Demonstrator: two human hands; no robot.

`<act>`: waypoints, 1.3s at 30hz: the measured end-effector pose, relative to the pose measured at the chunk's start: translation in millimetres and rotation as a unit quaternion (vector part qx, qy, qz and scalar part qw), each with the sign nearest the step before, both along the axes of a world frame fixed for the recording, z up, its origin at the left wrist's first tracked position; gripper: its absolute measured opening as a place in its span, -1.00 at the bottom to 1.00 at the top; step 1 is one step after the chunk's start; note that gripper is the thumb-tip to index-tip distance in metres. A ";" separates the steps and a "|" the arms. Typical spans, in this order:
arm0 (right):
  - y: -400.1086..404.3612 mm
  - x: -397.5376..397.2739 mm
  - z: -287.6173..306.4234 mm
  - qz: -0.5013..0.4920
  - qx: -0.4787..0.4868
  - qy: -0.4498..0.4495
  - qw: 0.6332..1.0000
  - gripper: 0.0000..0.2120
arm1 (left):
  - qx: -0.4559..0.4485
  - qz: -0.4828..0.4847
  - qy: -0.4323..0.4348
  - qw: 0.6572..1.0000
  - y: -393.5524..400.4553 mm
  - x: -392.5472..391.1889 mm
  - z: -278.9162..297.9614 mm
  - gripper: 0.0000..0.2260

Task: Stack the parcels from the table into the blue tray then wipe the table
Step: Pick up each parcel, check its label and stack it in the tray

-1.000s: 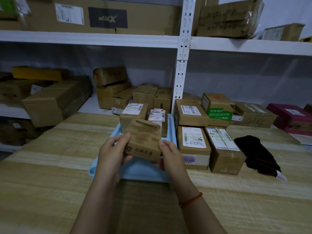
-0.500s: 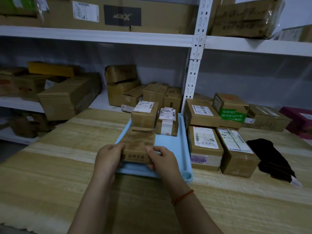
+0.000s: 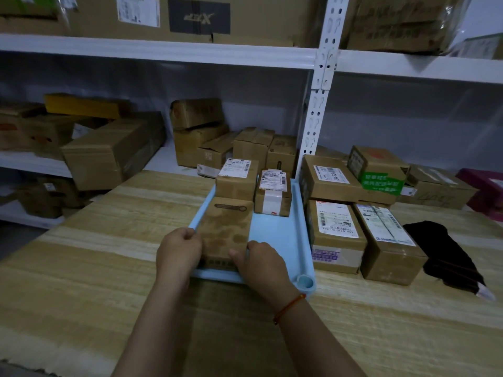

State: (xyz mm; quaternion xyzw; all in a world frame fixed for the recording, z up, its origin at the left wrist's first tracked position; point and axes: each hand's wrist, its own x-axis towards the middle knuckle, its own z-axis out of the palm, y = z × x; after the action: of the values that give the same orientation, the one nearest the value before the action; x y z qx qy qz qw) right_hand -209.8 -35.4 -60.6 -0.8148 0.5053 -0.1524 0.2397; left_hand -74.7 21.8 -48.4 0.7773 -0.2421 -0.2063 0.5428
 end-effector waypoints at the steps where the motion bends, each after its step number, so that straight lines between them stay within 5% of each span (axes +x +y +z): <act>1: 0.5 0.7 -0.2 0.001 -0.003 0.016 1.000 -0.53 | 0.003 -0.005 -0.005 1.000 -0.4 -0.3 0.4 -0.74; 14: -33.9 -44.3 35.4 -0.018 -0.002 -0.120 0.993 -0.70 | -0.024 -0.040 -0.085 0.995 -47.1 -53.6 44.1 -0.75; 21: -66.4 -107.6 63.8 -0.142 -0.028 -0.213 0.966 -0.81 | -0.012 -0.209 -0.021 0.978 -125.8 -114.7 63.2 -0.84; 27: -92.2 -148.6 53.4 -0.194 -0.047 -0.227 0.953 -0.77 | 0.054 -0.194 0.032 0.979 -190.9 -146.6 59.8 -0.52; 32: -107.4 -160.9 50.8 -0.209 -0.058 -0.237 0.947 -0.82 | 0.020 -0.178 0.166 0.970 -221.0 -155.0 68.4 -0.59; 39: -115.3 -165.5 45.4 -0.213 -0.040 -0.241 0.946 -0.84 | 0.008 -0.186 0.223 0.957 -229.3 -157.8 65.9 -0.63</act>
State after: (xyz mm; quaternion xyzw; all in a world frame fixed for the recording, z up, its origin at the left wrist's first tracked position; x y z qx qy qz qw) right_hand -375.2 -150.7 -15.2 -0.6360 0.5875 -0.4121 0.2837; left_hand -232.4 -207.5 17.4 0.6575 -0.2534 -0.4732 0.5287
